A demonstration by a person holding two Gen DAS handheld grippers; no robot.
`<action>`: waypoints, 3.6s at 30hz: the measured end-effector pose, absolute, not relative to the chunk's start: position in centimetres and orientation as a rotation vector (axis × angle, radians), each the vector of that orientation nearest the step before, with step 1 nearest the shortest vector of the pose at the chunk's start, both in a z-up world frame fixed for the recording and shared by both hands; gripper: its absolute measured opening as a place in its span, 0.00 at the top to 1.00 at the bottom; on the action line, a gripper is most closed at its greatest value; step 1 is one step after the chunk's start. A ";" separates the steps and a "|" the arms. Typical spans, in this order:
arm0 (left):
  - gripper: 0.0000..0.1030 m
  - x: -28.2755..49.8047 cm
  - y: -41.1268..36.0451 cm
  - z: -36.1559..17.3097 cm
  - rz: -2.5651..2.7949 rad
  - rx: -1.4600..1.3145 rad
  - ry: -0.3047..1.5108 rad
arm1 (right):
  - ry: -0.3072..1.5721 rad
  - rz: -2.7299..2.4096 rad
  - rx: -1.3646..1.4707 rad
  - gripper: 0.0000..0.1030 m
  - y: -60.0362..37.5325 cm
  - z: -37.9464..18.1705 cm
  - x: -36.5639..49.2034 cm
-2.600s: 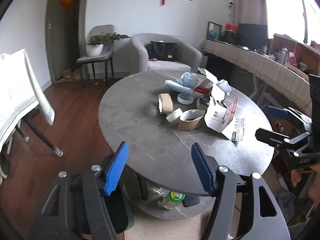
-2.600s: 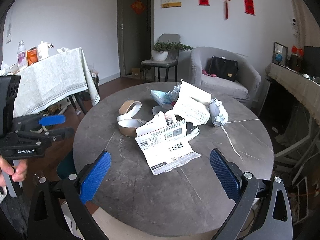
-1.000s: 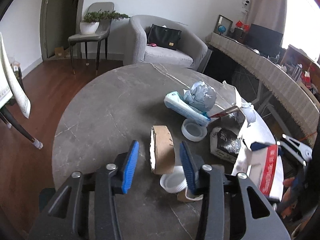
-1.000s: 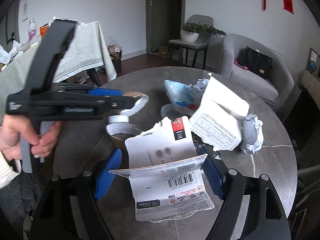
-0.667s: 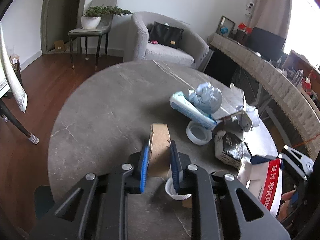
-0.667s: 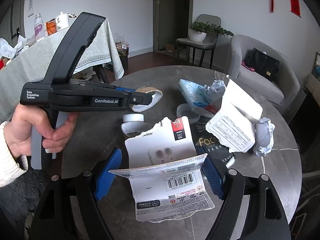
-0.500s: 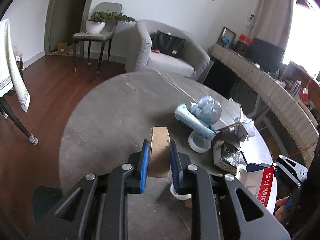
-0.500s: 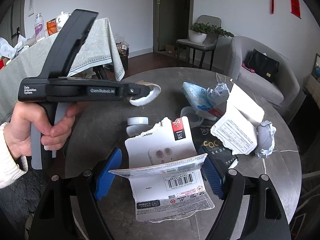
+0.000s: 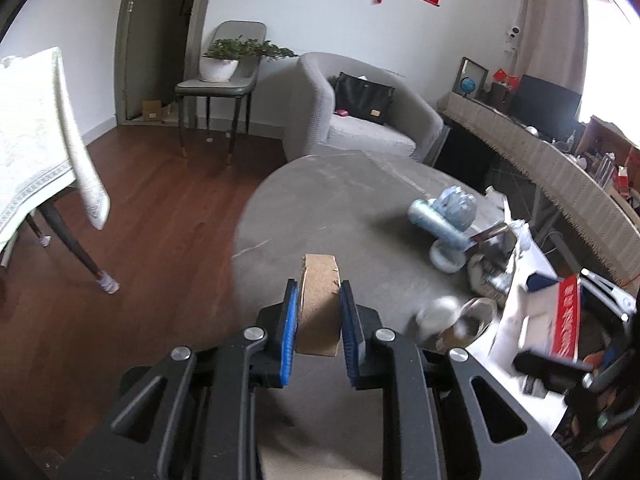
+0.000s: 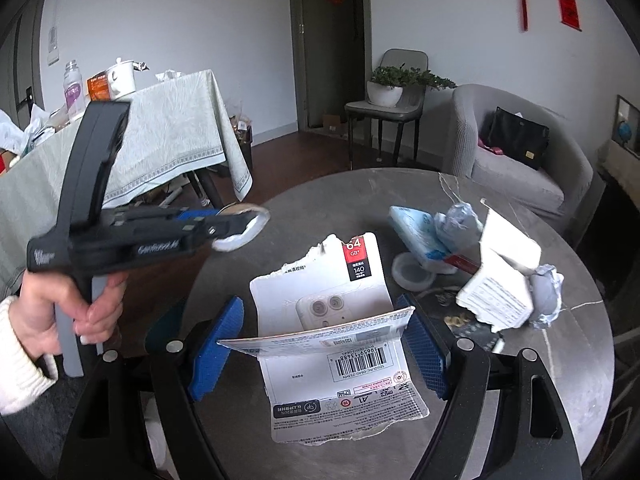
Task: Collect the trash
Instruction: 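Carry both items to the green bin while the left tool opens, dropping the cardboard, then lower the white card package into the green bin and open the right tool, then move both tools back to the table while the right tool grasps the tape ring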
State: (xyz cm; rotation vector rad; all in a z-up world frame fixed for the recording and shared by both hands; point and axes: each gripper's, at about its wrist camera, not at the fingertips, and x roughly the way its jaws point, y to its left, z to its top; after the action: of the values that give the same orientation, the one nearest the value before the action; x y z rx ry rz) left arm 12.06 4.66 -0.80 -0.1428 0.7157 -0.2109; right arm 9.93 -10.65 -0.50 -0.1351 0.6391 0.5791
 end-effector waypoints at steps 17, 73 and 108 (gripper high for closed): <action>0.79 8.9 15.6 -6.6 -0.054 -0.074 0.933 | 0.610 0.677 -0.049 0.22 0.2 0.7 9.0; 0.56 4.1 27.5 -2.5 -0.042 -0.246 0.796 | 1.087 0.610 -0.433 0.08 17.7 -17.6 12.2; 0.52 5.4 15.8 2.7 -0.127 -0.120 0.630 | 0.751 0.723 -0.145 0.09 3.9 -1.8 8.6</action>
State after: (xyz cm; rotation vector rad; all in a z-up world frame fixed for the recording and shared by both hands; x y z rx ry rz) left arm 5.39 15.76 2.74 -0.1200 0.6299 -0.1271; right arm 8.58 3.92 -1.80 -0.1447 0.7506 0.7231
